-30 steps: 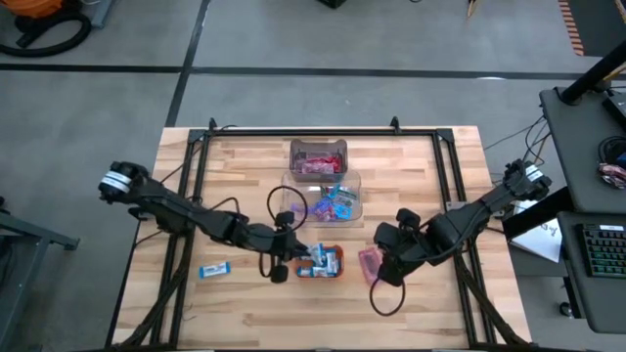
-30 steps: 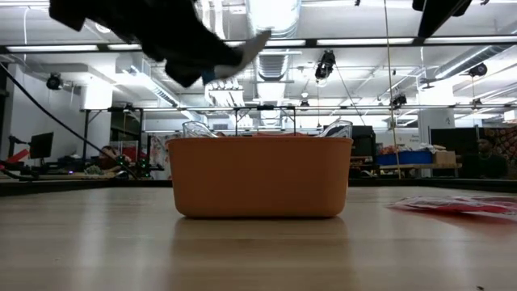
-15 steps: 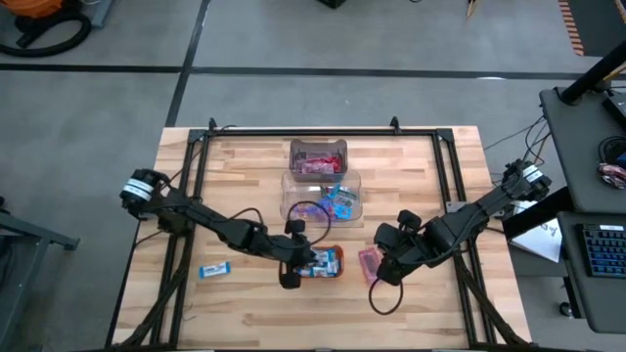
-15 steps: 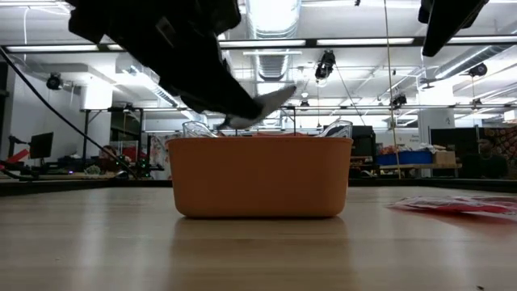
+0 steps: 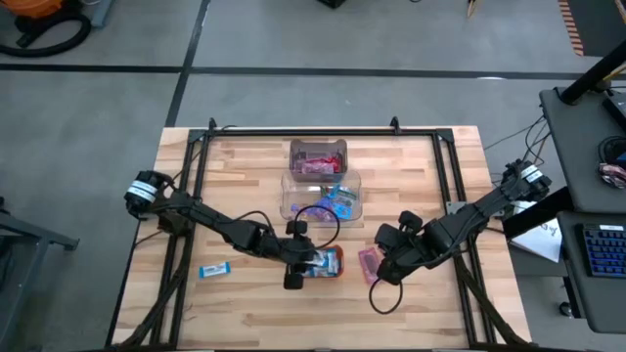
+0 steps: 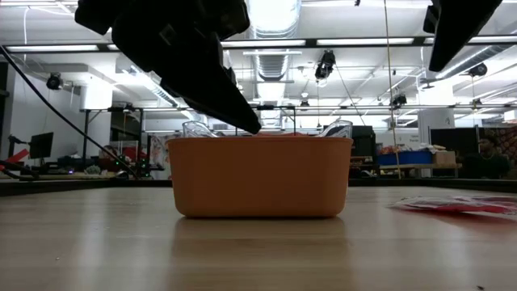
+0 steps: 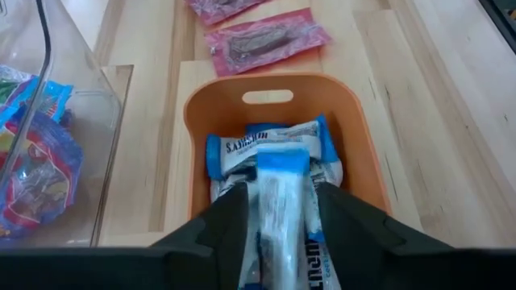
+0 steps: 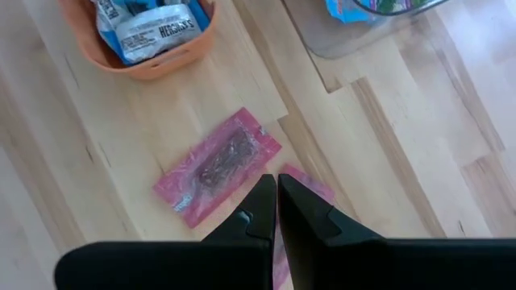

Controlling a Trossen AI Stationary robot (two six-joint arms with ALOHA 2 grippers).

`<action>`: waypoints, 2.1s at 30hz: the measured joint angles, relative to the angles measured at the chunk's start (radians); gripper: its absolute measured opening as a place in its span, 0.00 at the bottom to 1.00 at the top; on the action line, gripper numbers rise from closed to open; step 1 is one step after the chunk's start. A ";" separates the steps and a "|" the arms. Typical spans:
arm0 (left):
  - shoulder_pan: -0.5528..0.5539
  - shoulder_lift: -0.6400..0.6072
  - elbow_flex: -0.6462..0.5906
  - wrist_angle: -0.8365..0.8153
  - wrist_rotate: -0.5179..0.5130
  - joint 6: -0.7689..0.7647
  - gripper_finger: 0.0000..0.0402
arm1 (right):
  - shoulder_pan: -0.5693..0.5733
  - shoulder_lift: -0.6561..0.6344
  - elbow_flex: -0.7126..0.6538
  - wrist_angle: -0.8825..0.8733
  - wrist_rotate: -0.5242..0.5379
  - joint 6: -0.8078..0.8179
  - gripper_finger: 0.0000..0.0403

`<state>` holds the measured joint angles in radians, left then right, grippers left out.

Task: Sort candy
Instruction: Put the red candy into the dark gray bin

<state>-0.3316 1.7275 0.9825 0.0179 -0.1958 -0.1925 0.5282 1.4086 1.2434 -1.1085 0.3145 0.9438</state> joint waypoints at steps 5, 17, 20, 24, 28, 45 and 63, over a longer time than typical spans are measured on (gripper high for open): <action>0.001 -0.020 0.000 -0.031 0.003 0.000 0.39 | 0.000 0.000 -0.006 0.002 -0.006 0.032 0.02; -0.001 -0.269 -0.006 -0.254 -0.005 0.091 0.39 | 0.000 0.000 -0.003 -0.014 -0.220 0.262 0.02; -0.003 -0.351 -0.037 -0.263 -0.005 0.091 0.39 | 0.000 0.001 -0.015 -0.019 -0.251 0.322 0.02; -0.010 -0.466 -0.124 -0.217 -0.005 0.074 0.39 | 0.005 0.001 -0.056 -0.018 -0.264 0.356 0.02; -0.016 -0.576 -0.212 -0.154 -0.004 0.042 0.39 | 0.004 0.001 -0.133 -0.013 -0.270 0.392 0.02; -0.016 -0.880 -0.279 -0.071 -0.007 0.053 0.39 | 0.004 0.003 -0.318 0.200 -0.236 0.489 0.21; -0.016 -0.874 -0.279 -0.069 -0.007 0.065 0.39 | 0.002 0.003 -0.451 0.378 -0.130 0.585 0.47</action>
<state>-0.3481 0.8531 0.7036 -0.0506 -0.2028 -0.1276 0.5297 1.4113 0.7923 -0.7305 0.1848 1.5289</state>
